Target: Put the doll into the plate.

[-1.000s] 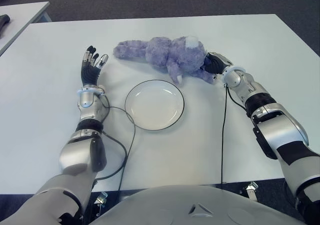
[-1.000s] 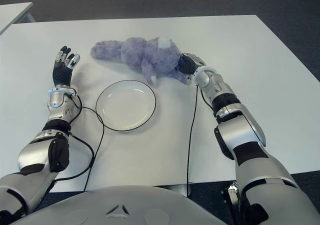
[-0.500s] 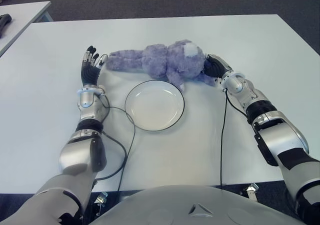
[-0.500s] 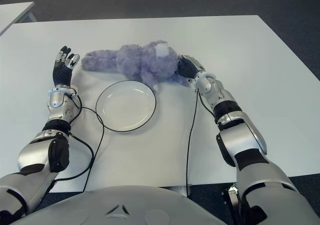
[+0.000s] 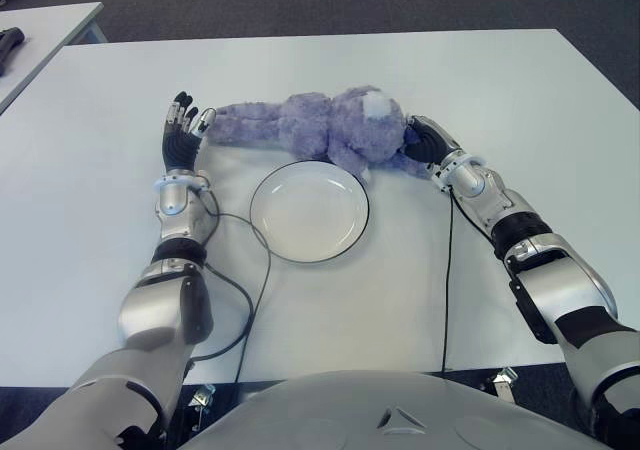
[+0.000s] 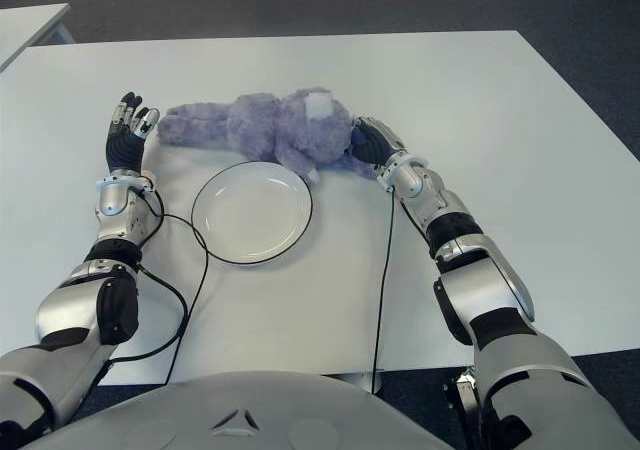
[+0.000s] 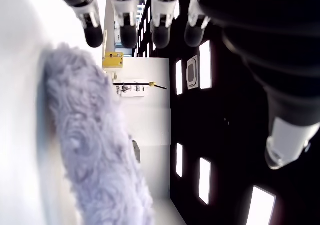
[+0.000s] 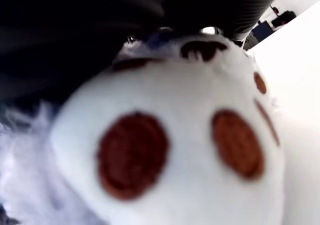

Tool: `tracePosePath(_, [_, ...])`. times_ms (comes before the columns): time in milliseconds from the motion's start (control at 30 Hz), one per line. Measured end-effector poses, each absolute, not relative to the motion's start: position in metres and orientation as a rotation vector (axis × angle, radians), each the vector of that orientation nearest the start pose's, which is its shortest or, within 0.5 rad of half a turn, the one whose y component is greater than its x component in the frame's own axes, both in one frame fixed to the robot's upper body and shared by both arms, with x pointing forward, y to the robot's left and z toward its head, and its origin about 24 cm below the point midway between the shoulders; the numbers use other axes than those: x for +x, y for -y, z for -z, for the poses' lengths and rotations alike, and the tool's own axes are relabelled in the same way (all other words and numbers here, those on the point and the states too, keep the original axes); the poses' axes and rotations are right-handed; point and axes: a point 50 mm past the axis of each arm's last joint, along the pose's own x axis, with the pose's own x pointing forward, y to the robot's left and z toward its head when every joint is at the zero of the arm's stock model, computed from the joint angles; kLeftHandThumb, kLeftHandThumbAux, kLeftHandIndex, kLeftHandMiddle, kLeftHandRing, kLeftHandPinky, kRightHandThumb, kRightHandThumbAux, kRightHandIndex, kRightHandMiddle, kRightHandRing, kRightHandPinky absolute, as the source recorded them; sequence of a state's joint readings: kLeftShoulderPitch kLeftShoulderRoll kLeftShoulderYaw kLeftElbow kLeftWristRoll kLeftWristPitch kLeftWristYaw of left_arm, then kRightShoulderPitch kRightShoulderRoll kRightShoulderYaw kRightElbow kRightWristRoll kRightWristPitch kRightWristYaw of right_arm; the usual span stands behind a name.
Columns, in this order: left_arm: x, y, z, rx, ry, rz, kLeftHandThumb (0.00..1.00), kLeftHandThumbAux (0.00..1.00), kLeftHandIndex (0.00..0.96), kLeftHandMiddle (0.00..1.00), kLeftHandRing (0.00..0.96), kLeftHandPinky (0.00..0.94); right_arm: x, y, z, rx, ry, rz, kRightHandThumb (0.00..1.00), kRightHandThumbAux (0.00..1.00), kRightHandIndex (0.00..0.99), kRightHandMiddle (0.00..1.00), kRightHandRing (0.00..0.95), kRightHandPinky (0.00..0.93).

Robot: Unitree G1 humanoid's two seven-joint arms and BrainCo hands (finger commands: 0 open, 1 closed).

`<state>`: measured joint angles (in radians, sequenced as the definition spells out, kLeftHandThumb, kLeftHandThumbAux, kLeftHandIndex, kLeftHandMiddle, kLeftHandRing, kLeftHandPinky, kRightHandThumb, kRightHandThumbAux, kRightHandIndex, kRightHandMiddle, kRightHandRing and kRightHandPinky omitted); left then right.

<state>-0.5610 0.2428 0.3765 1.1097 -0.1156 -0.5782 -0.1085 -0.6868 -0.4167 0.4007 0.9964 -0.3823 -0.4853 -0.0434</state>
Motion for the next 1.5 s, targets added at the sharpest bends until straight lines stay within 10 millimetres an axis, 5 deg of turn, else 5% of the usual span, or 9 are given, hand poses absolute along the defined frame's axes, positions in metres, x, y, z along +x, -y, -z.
tracePosePath(1500, [0.3222, -0.2529, -0.0275, -0.043, 0.082, -0.254, 0.0, 0.579, 0.004, 0.043, 0.029, 0.039, 0.3476, 0.1738, -0.0537, -0.768, 0.146, -0.273, 0.715, 0.713, 0.44, 0.882, 0.862, 0.861])
